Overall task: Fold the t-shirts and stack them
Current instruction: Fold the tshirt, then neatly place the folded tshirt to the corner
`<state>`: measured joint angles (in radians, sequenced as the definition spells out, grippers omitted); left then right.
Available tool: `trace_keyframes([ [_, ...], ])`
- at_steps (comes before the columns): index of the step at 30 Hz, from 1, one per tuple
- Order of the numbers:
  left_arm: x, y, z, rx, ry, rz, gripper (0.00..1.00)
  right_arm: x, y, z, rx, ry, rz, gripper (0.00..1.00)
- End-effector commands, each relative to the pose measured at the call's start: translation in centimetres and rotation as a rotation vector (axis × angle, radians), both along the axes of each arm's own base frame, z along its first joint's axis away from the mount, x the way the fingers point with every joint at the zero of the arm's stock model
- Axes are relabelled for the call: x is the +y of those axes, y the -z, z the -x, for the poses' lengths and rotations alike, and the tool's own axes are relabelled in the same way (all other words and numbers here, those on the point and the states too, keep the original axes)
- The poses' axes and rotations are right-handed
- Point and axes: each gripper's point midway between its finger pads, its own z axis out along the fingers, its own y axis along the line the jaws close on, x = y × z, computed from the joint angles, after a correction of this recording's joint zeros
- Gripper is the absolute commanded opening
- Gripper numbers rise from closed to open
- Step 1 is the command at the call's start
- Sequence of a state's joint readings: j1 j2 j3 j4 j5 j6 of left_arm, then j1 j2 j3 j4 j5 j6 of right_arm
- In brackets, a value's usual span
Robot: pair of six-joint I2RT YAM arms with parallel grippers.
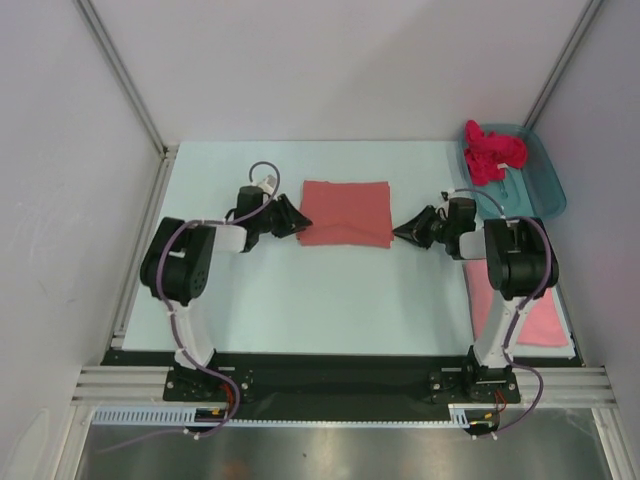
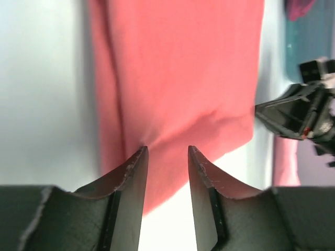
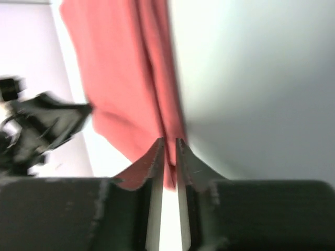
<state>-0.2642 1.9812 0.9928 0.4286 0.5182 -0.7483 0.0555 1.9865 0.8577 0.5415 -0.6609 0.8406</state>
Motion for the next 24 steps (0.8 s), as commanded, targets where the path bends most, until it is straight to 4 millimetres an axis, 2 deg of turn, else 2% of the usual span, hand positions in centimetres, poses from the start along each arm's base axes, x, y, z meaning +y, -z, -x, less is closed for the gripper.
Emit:
trace_keyframes([
  [1, 1.4, -4.0, 1.6, -0.113, 0.007, -0.108, 0.43, -2.5, -1.0, 1.7, -0.025, -0.009, 0.174, 0.21],
  [2, 1.4, -4.9, 1.9, -0.136, -0.013, -0.116, 0.43, -2.8, -1.3, 2.0, -0.027, -0.005, 0.203, 0.24],
  [3, 0.5, -5.0, 3.4, -0.135, 0.003, -0.116, 0.44, -3.3, -1.2, 2.7, -0.007, 0.004, 0.244, 0.27],
  [4, 0.1, -7.8, 3.8, -0.190, -0.019, -0.077, 0.45, -3.5, -1.6, 3.1, -0.009, 0.010, 0.256, 0.34],
  [5, -0.2, -8.5, 4.3, -0.205, -0.045, -0.060, 0.46, -3.6, -3.3, 3.1, -0.044, 0.021, 0.262, 0.36],
  [6, -1.1, -7.7, 6.3, -0.142, -0.069, -0.008, 0.47, -3.9, -3.1, 4.0, -0.015, 0.030, 0.284, 0.39],
  [7, -1.7, -9.7, 6.7, -0.192, -0.090, 0.061, 0.49, -3.8, -3.5, 4.3, -0.019, 0.029, 0.297, 0.45],
  [8, -2.2, -9.7, 7.5, -0.170, -0.108, 0.095, 0.50, -4.0, -5.0, 4.5, -0.054, 0.036, 0.310, 0.47],
  [9, -3.1, -8.6, 9.0, -0.097, -0.161, 0.137, 0.50, -4.3, -4.7, 5.3, -0.021, 0.047, 0.343, 0.50],
  [10, -3.8, -9.1, 9.4, -0.099, -0.189, 0.185, 0.52, -4.4, -5.3, 5.5, -0.036, 0.051, 0.365, 0.55],
  [11, -5.6, -8.7, 11.0, -0.070, -0.187, 0.209, 0.53, -5.0, -5.3, 6.0, -0.017, 0.079, 0.404, 0.59],
  [13, -5.8, -7.4, 11.1, -0.007, -0.336, 0.241, 0.58, -5.6, -7.3, 6.9, -0.031, 0.111, 0.427, 0.66],
  [14, -7.4, -6.0, 12.3, 0.034, -0.336, 0.231, 0.59, -5.9, -7.8, 7.1, -0.035, 0.128, 0.436, 0.68],
  [16, -8.6, -5.1, 12.0, 0.105, -0.429, 0.293, 0.63, -6.0, -10.2, 7.6, -0.074, 0.151, 0.426, 0.74],
  [17, -10.0, -3.0, 12.8, 0.141, -0.424, 0.268, 0.64, -6.1, -11.0, 7.6, -0.091, 0.163, 0.423, 0.75],
  [18, -11.3, -3.5, 12.3, 0.163, -0.450, 0.311, 0.65, -6.2, -11.6, 7.9, -0.096, 0.166, 0.420, 0.77],
  [19, -11.6, -2.7, 12.1, 0.177, -0.491, 0.299, 0.67, -6.1, -12.5, 7.9, -0.118, 0.171, 0.413, 0.78],
  [20, -12.9, -2.1, 12.5, 0.197, -0.489, 0.297, 0.67, -6.0, -13.4, 7.7, -0.134, 0.169, 0.405, 0.79],
  [21, -14.3, -1.8, 11.8, 0.234, -0.517, 0.319, 0.68, -5.9, -13.7, 7.8, -0.131, 0.165, 0.403, 0.79],
  [22, -14.6, -0.4, 11.7, 0.261, -0.542, 0.283, 0.68, -5.9, -14.1, 7.7, -0.133, 0.162, 0.401, 0.80],
  [23, -15.1, -0.1, 11.3, 0.264, -0.560, 0.286, 0.68, -5.9, -14.4, 7.7, -0.131, 0.160, 0.400, 0.80],
  [24, -16.4, 0.6, 10.7, 0.304, -0.588, 0.309, 0.68, -5.8, -15.0, 7.5, -0.140, 0.159, 0.398, 0.81],
])
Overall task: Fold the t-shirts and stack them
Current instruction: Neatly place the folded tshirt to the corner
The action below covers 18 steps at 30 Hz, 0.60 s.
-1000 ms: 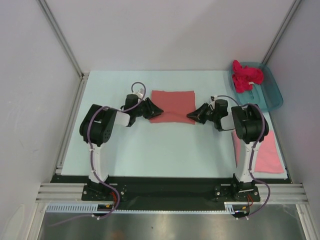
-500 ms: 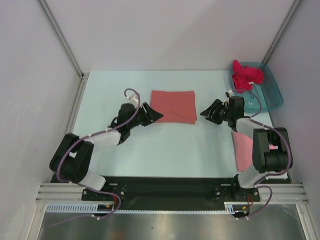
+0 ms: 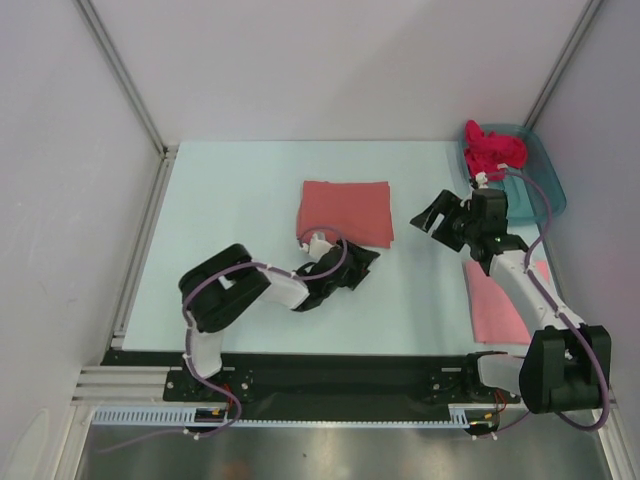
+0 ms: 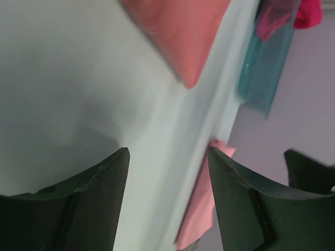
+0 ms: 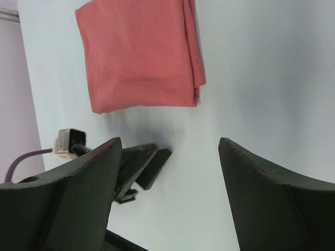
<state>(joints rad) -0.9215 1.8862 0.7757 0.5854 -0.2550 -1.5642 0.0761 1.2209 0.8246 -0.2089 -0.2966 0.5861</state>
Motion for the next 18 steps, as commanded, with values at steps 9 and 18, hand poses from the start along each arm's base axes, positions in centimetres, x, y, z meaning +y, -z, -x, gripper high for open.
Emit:
trace_keyframes([
  [9, 0.1, 3.7, -4.8, 0.198, -0.465, 0.060, 0.62, -0.8, -3.4, -1.2, -0.036, 0.022, -0.011, 0.82],
  [18, -0.6, 5.9, -6.1, 0.258, -0.551, 0.049, 0.54, -1.1, -3.5, -2.3, -0.030, 0.027, -0.029, 0.83],
])
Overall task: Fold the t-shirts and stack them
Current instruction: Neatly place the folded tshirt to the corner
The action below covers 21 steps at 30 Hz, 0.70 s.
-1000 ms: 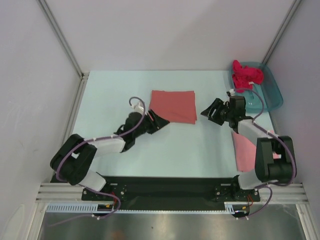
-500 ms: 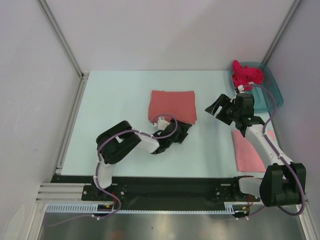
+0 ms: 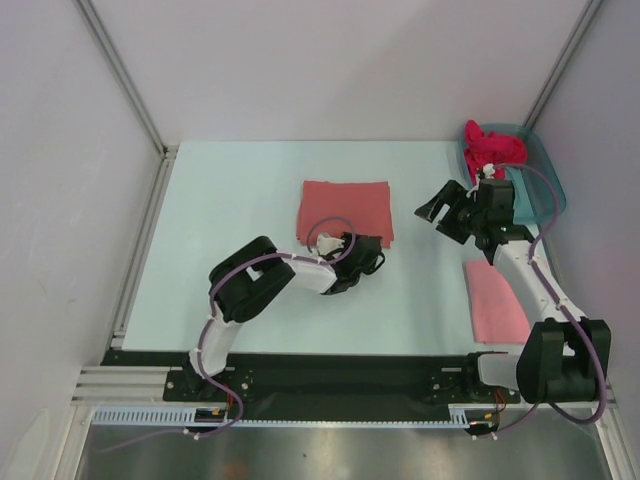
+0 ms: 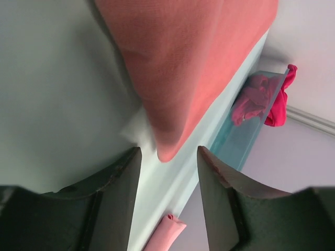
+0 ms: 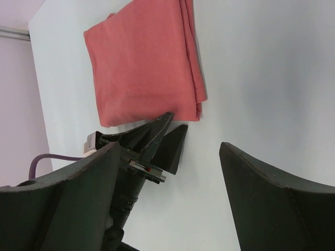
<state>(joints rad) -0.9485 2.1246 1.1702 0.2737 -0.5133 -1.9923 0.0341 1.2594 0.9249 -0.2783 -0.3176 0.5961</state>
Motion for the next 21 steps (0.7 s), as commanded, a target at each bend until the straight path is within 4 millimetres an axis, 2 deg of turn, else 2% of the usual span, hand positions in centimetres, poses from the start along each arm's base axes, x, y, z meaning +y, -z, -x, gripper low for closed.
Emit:
trace_keyframes([
  [1, 3.3, 4.9, 0.7, 0.139, -0.148, -0.084, 0.53, -0.2, -1.5, -1.1, -0.039, 0.000, -0.007, 0.83],
  [5, 3.7, 4.3, -0.2, 0.129, -0.164, -0.139, 0.51, -0.5, -1.0, -1.7, -0.030, 0.005, 0.004, 0.83],
  [8, 3.1, 4.2, -0.9, 0.127, -0.168, -0.131, 0.45, -0.1, -0.1, -2.0, -0.007, -0.013, -0.004, 0.84],
  [11, 3.0, 3.8, -1.7, 0.113, -0.170, -0.125, 0.37, 0.0, 0.4, -2.3, 0.009, -0.038, 0.002, 0.85],
  [13, 3.2, 3.3, -1.8, 0.098, -0.160, -0.132, 0.27, 0.0, 0.6, -2.6, 0.015, -0.056, 0.013, 0.91],
  [14, 3.3, 3.0, -1.9, 0.077, -0.147, -0.138, 0.24, 0.1, 1.4, -2.8, 0.032, -0.070, 0.015, 0.94],
  [16, 3.0, 0.9, -2.4, 0.032, -0.127, -0.116, 0.16, 0.4, 1.4, -3.4, 0.027, -0.119, 0.018, 0.97],
  [17, 3.1, 0.4, -2.5, 0.014, -0.102, -0.141, 0.13, 0.5, 2.7, -3.6, 0.070, -0.129, 0.019, 0.98],
  [18, 3.2, -0.1, -2.5, 0.009, -0.089, -0.141, 0.06, 0.5, 3.1, -3.9, 0.080, -0.139, 0.020, 0.99],
  [20, 3.9, -1.5, -2.5, -0.023, -0.074, -0.142, 0.00, 1.2, 3.4, -4.6, 0.067, -0.194, 0.001, 1.00],
  [21, 3.7, -2.1, -2.5, -0.034, -0.059, -0.122, 0.00, 1.6, 4.8, -4.9, 0.094, -0.218, -0.014, 1.00],
])
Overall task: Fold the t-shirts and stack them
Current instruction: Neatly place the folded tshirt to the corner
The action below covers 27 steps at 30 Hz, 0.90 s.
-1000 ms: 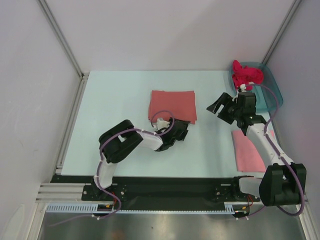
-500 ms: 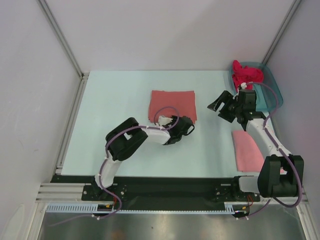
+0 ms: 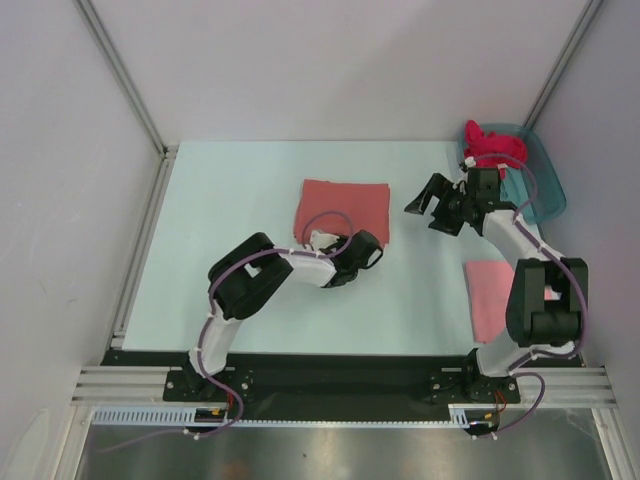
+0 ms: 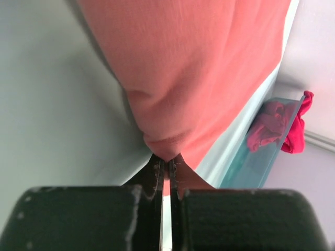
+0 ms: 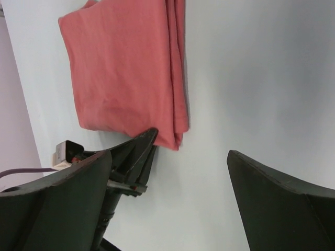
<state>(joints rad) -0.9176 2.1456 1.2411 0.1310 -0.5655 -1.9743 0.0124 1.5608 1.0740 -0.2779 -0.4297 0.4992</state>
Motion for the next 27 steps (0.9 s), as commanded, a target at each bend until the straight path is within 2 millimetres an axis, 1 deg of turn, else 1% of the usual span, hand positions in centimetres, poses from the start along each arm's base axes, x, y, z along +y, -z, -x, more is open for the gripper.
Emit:
trace_keyframes([
  [1, 2.0, -3.8, -0.9, -0.070, 0.012, -0.009, 0.00, 1.5, -0.1, -1.6, -0.038, -0.130, -0.047, 1.00],
  [2, 2.1, -4.7, -0.8, -0.083, 0.034, -0.015, 0.00, 1.8, 0.3, -1.9, -0.032, -0.151, -0.057, 1.00],
  [3, 2.3, -5.0, -0.8, -0.085, 0.041, -0.015, 0.01, 2.1, 2.1, -2.5, 0.008, -0.172, -0.077, 1.00],
  [4, 2.3, -5.5, -0.7, -0.087, 0.054, -0.006, 0.01, 3.0, 2.1, -2.6, 0.011, -0.217, -0.125, 1.00],
  [5, 2.7, -5.2, -0.3, -0.083, 0.064, -0.016, 0.00, 3.3, 1.9, -3.7, -0.001, -0.235, -0.148, 1.00],
  [6, 2.8, -6.3, -0.3, -0.098, 0.067, 0.002, 0.00, 3.8, 2.2, -4.0, 0.010, -0.253, -0.175, 1.00],
  [7, 3.0, -6.4, -0.2, -0.098, 0.075, 0.000, 0.00, 4.2, 3.3, -4.2, 0.040, -0.272, -0.213, 1.00],
  [8, 3.4, -6.2, 0.0, -0.096, 0.082, -0.003, 0.00, 4.5, 3.3, -4.7, 0.032, -0.274, -0.227, 1.00],
  [9, 3.4, -7.0, -0.1, -0.110, 0.089, 0.014, 0.01, 4.9, 3.3, -4.9, 0.034, -0.270, -0.246, 1.00],
  [10, 3.5, -7.1, 0.0, -0.106, 0.097, 0.023, 0.00, 5.2, 3.7, -5.3, 0.030, -0.277, -0.257, 1.00],
  [11, 3.8, -6.9, 0.1, -0.103, 0.102, 0.015, 0.00, 5.5, 4.0, -5.4, 0.039, -0.277, -0.260, 1.00],
  [12, 3.8, -7.7, 0.1, -0.121, 0.104, 0.033, 0.00, 5.9, 4.0, -5.7, 0.044, -0.279, -0.268, 1.00],
  [14, 4.0, -7.9, 0.3, -0.128, 0.112, 0.040, 0.00, 6.4, 5.2, -5.9, 0.073, -0.277, -0.281, 1.00],
  [15, 4.0, -8.2, 0.2, -0.134, 0.115, 0.041, 0.00, 6.8, 5.3, -6.0, 0.087, -0.276, -0.296, 1.00],
  [16, 4.1, -8.7, 0.2, -0.142, 0.117, 0.043, 0.00, 7.0, 5.9, -6.0, 0.107, -0.271, -0.304, 1.00],
  [23, 3.9, -8.9, 0.7, -0.145, 0.140, 0.066, 0.00, 8.9, 7.6, -6.5, 0.171, -0.217, -0.363, 1.00],
  [26, 4.1, -9.1, 1.1, -0.149, 0.143, 0.075, 0.00, 9.2, 8.3, -6.8, 0.205, -0.175, -0.375, 1.00],
  [27, 4.2, -9.3, 1.1, -0.150, 0.141, 0.076, 0.00, 9.1, 8.8, -7.1, 0.212, -0.152, -0.362, 1.00],
])
